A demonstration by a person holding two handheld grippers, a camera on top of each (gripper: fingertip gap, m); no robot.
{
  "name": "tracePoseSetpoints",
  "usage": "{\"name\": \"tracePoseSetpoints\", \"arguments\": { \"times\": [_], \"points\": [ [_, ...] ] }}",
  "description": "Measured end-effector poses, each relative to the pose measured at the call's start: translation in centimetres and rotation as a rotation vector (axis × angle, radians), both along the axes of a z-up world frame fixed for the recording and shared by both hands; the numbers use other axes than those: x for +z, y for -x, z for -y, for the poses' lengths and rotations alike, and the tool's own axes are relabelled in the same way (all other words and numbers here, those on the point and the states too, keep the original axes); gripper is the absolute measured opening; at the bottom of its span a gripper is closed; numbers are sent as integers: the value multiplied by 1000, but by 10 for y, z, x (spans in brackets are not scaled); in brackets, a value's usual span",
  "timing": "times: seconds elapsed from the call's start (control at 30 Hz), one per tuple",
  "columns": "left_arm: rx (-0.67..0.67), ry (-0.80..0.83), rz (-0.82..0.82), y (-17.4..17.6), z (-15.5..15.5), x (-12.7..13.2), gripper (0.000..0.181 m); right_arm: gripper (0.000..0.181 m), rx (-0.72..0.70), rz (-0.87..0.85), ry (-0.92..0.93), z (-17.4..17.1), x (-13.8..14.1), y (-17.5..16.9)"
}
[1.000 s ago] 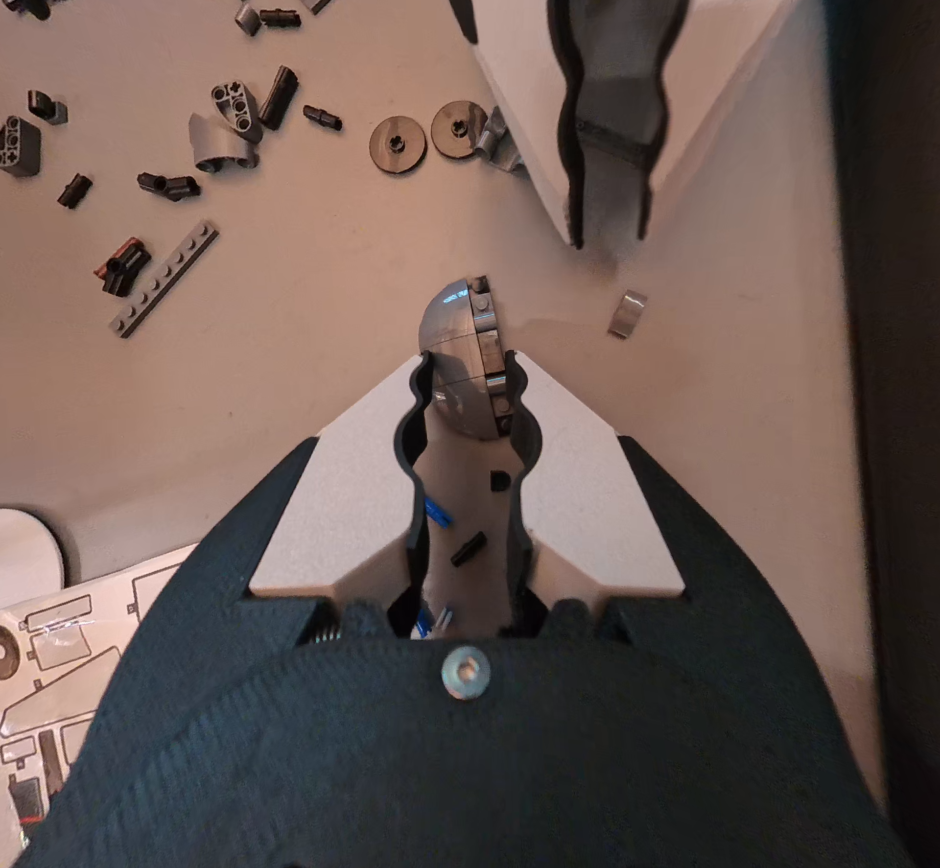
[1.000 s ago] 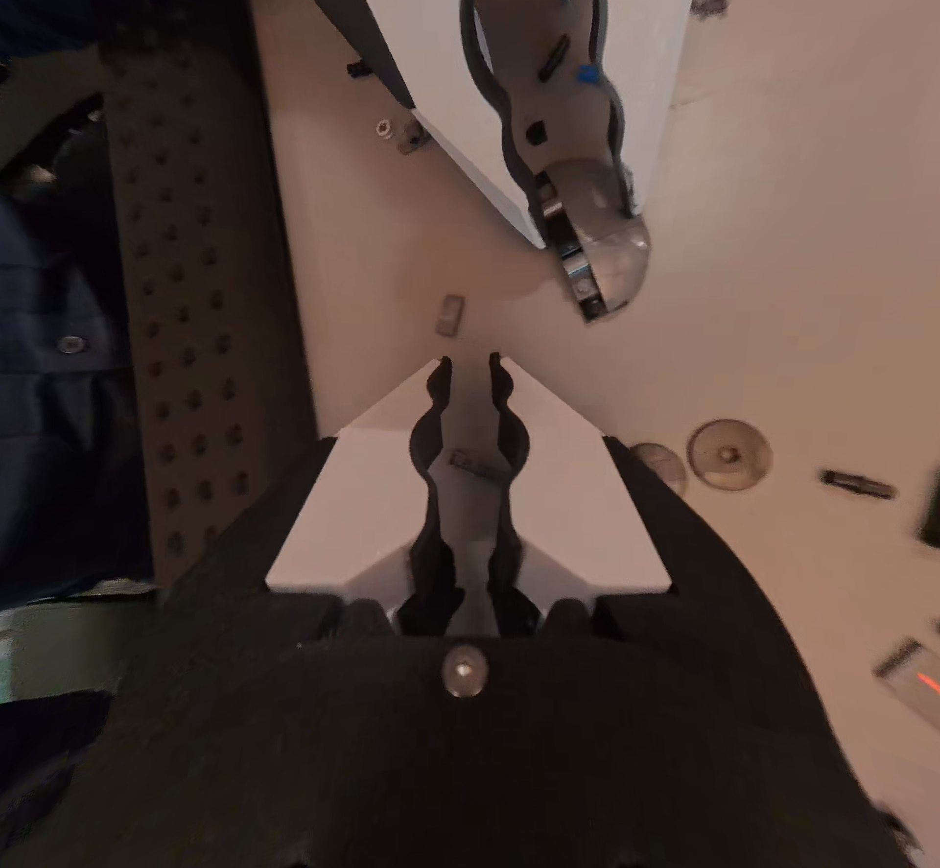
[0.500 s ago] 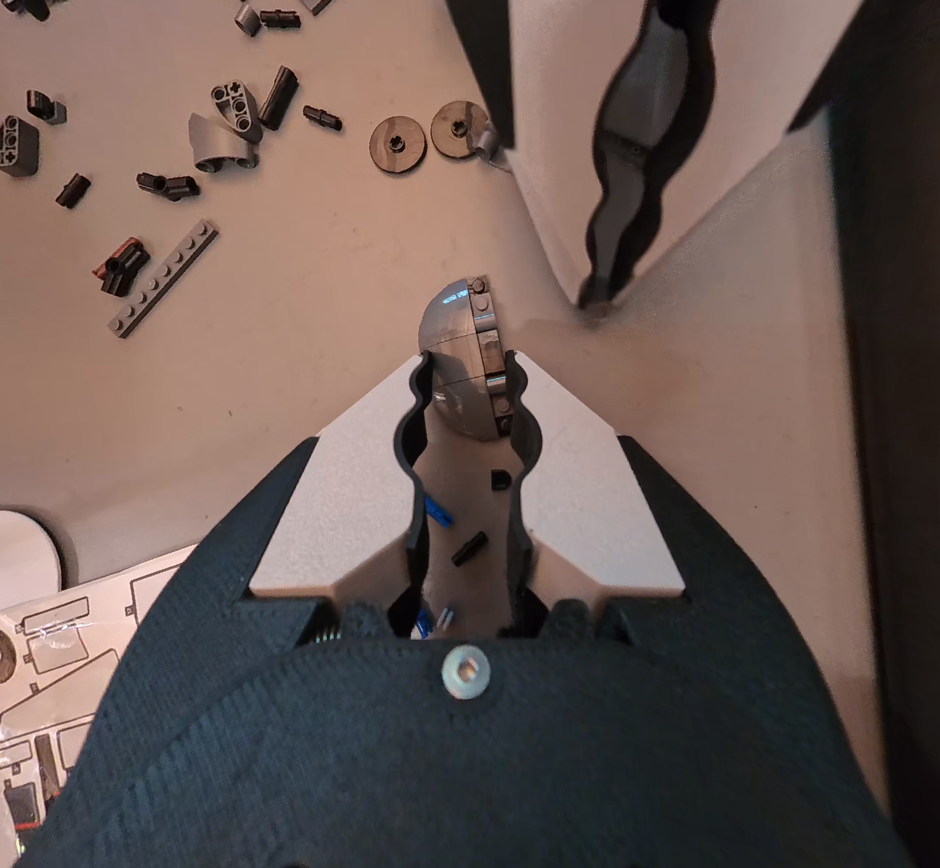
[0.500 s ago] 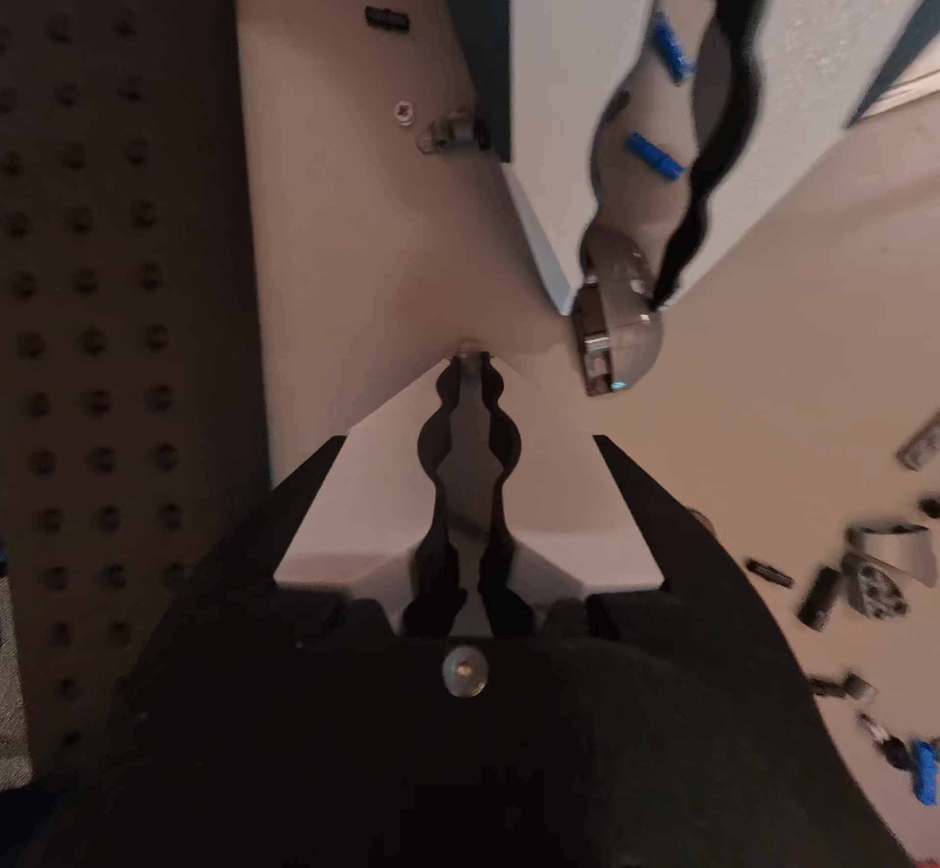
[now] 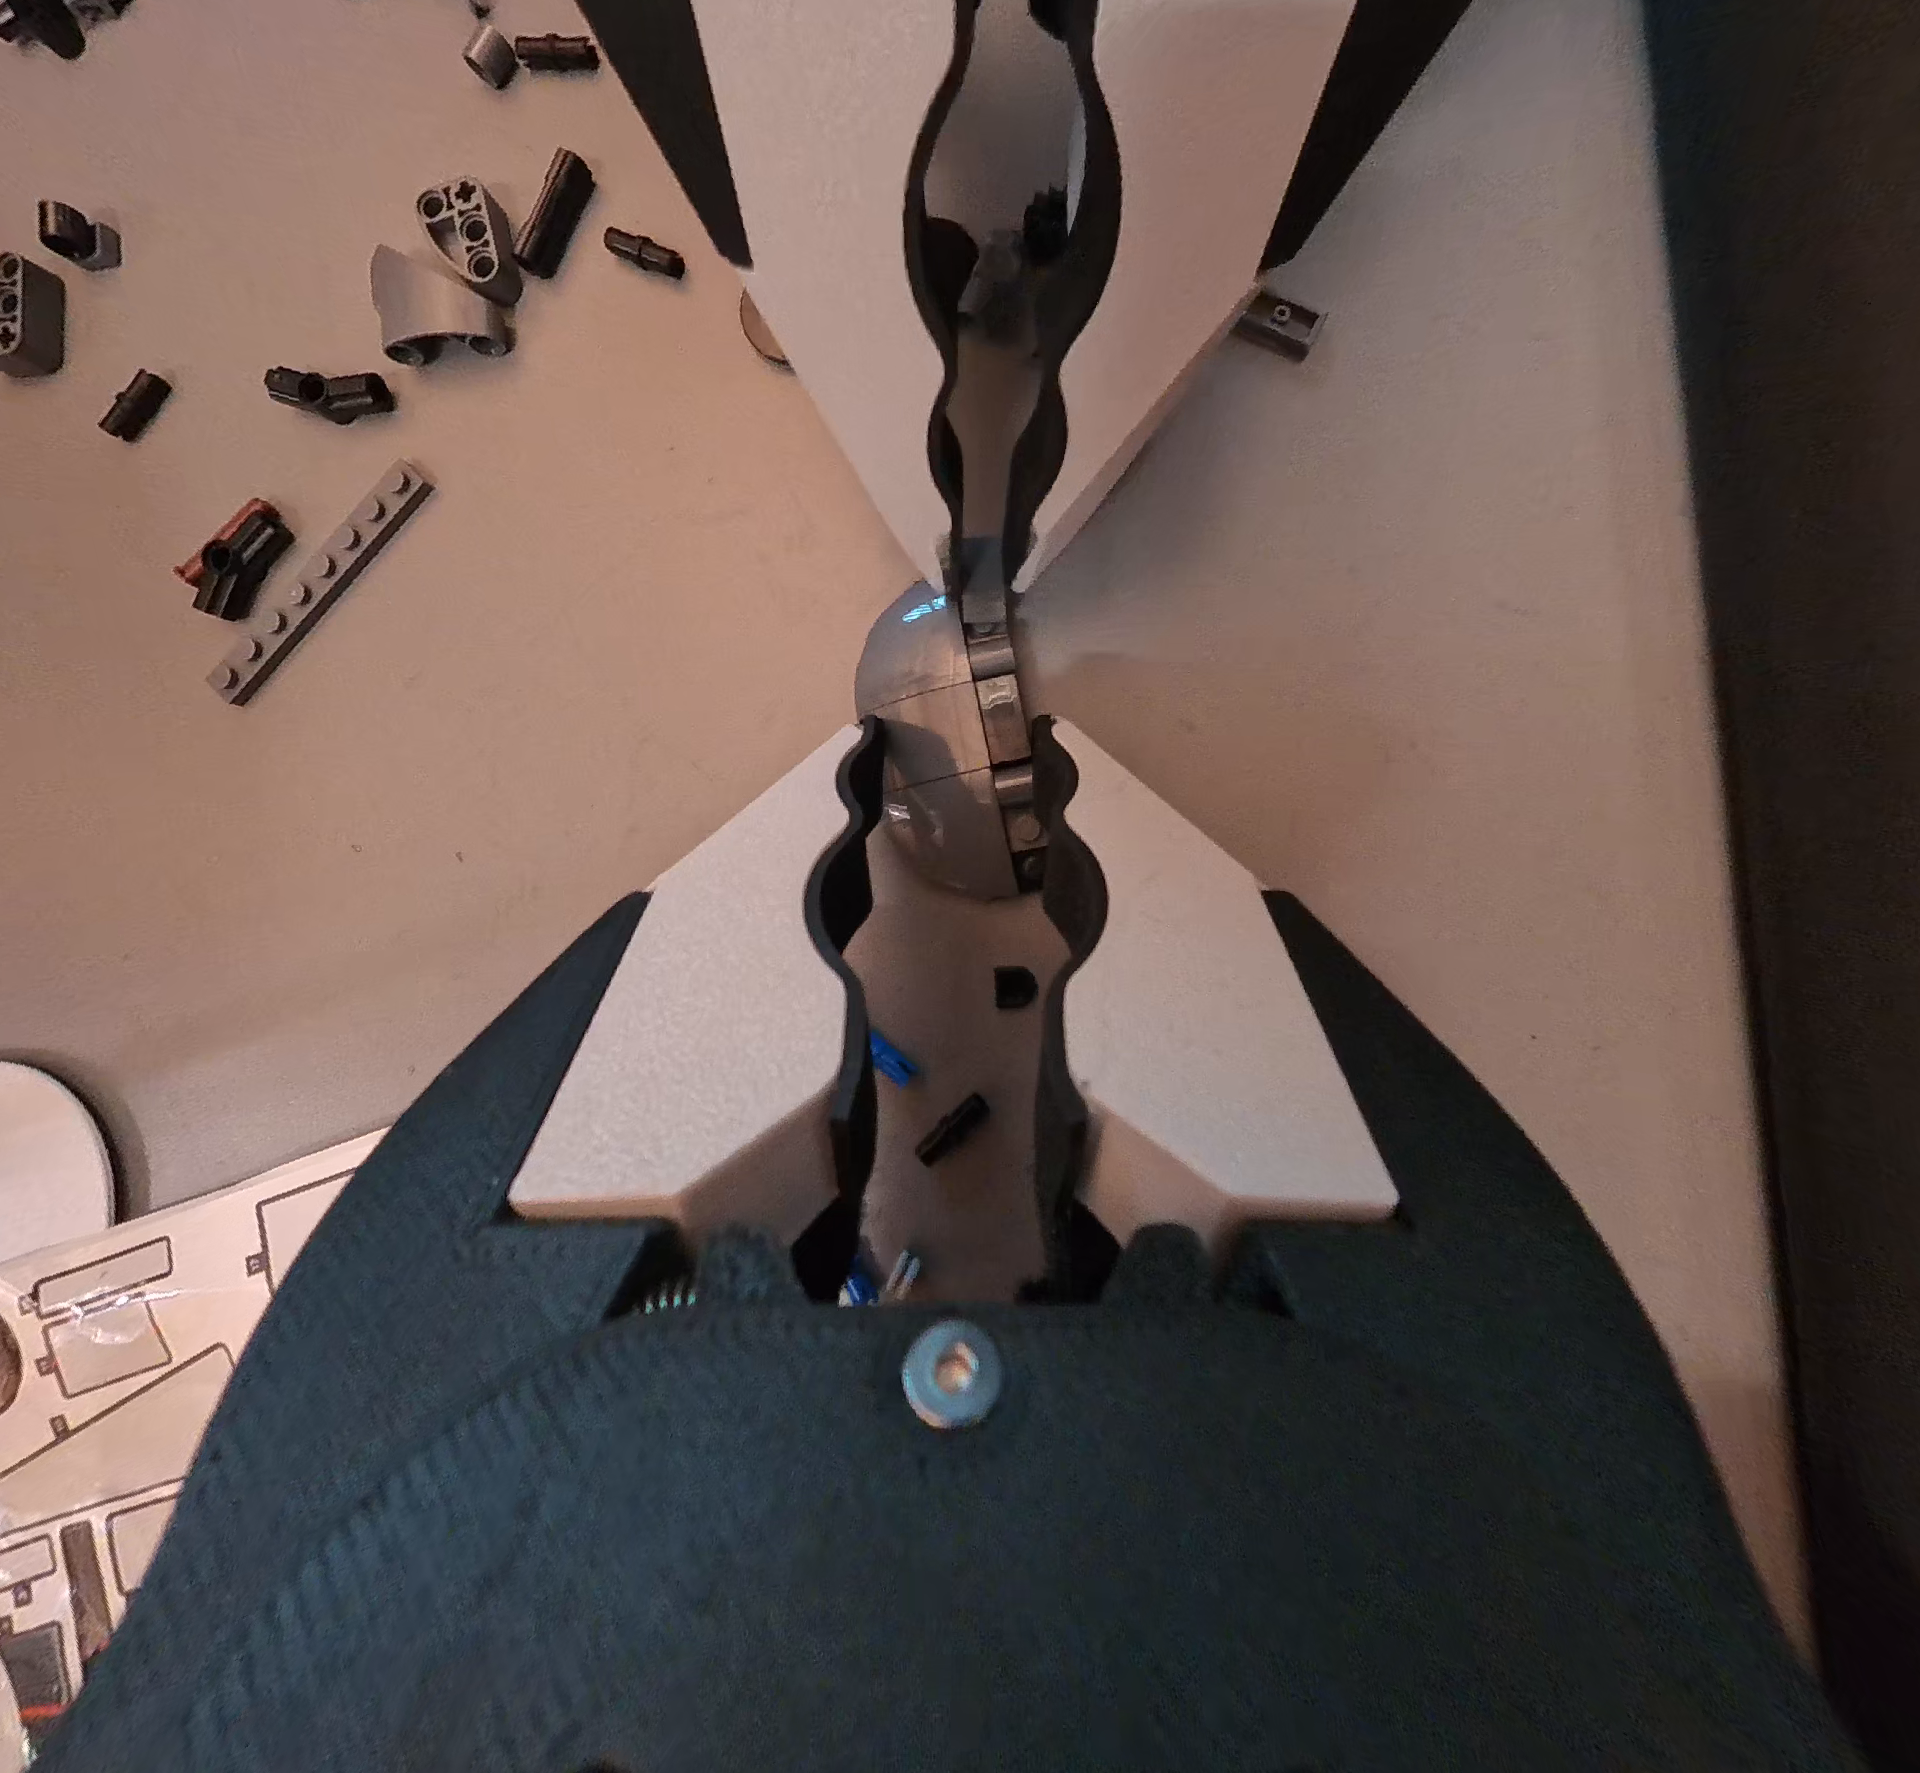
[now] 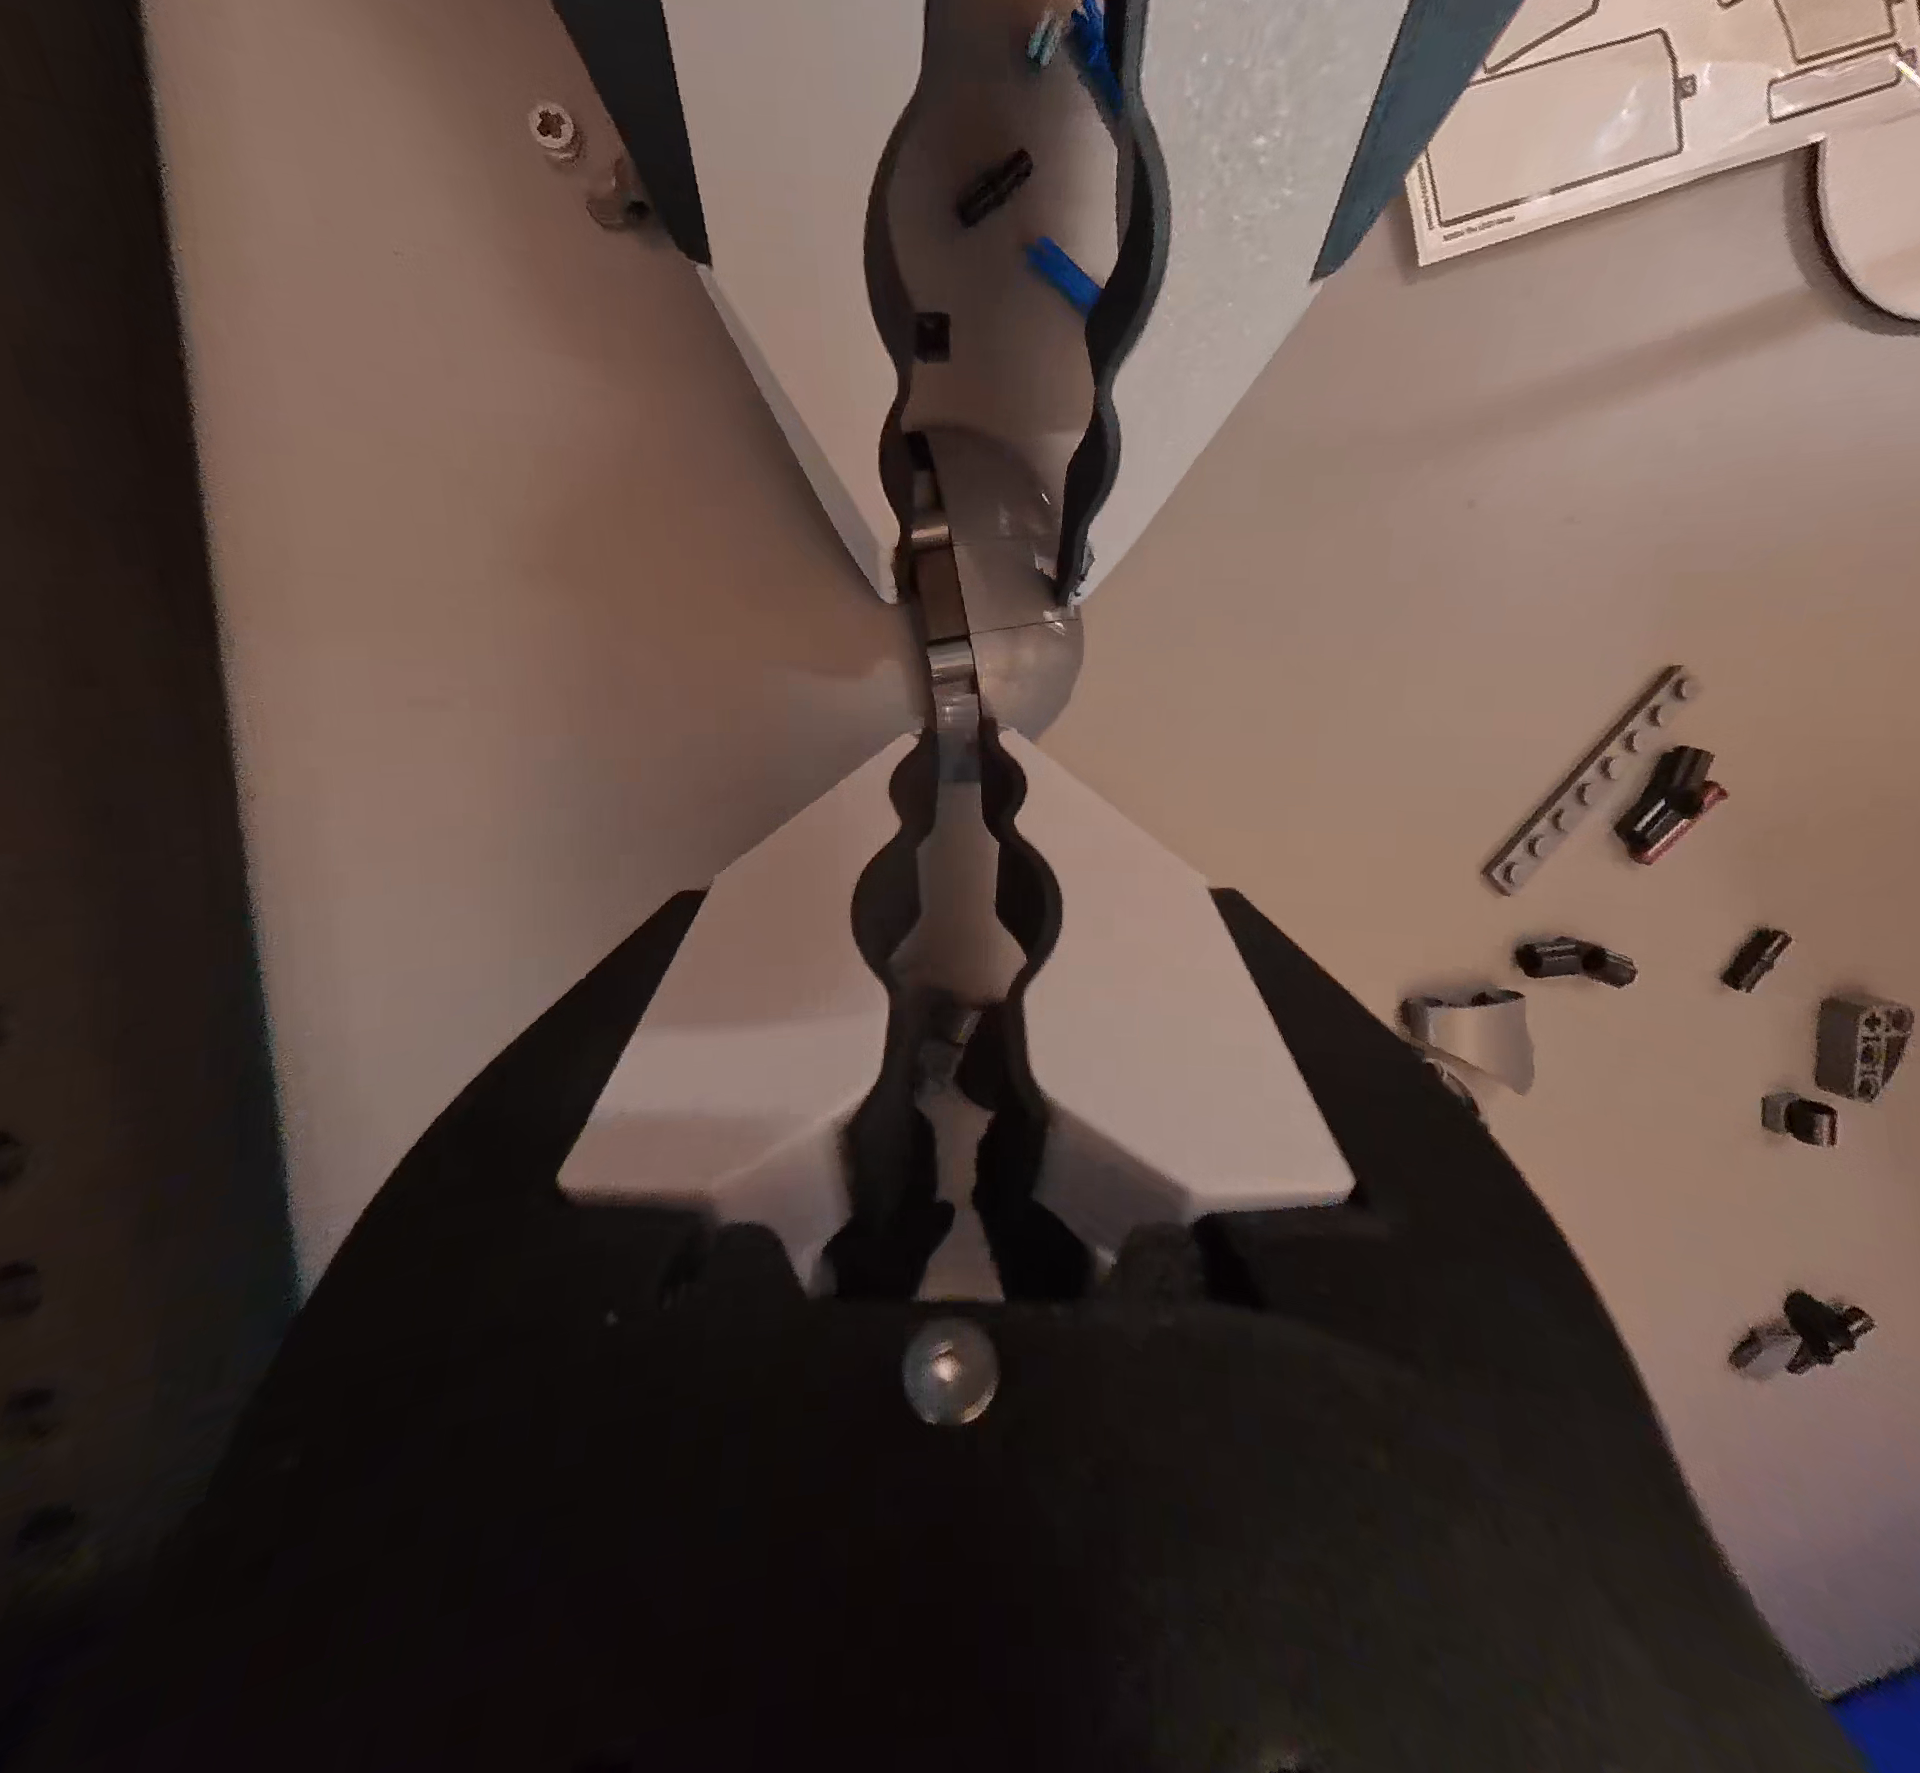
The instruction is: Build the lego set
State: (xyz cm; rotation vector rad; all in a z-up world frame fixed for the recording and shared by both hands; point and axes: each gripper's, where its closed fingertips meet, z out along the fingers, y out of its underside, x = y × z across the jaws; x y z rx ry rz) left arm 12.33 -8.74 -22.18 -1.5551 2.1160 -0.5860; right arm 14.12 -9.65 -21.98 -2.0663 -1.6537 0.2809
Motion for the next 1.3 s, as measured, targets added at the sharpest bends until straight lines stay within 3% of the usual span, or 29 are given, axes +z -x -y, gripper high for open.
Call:
{"name": "tracePoseSetpoints", "arguments": {
  "times": [0.37,0.53,0.8,1.0,1.13,1.3],
  "points": [
    [2,4,3,0,0,0,26,7,3,-25,-1,0,0,1],
    [1,5,5,0,0,0,26,16,-13,-26,-2,0,-1,0],
    [-1,5,4,-1,1,0,26,1,-6,-19,-17,1,-2,-1],
    [-3,4,4,-1,1,0,26,0,2,-47,6,6,1,-1],
    [-3,5,3,0,1,0,26,15,28,-51,26,13,2,2],
    [1,9,5,0,-1,0,26,14,38,-32,32,13,-4,3]
  ]
}}
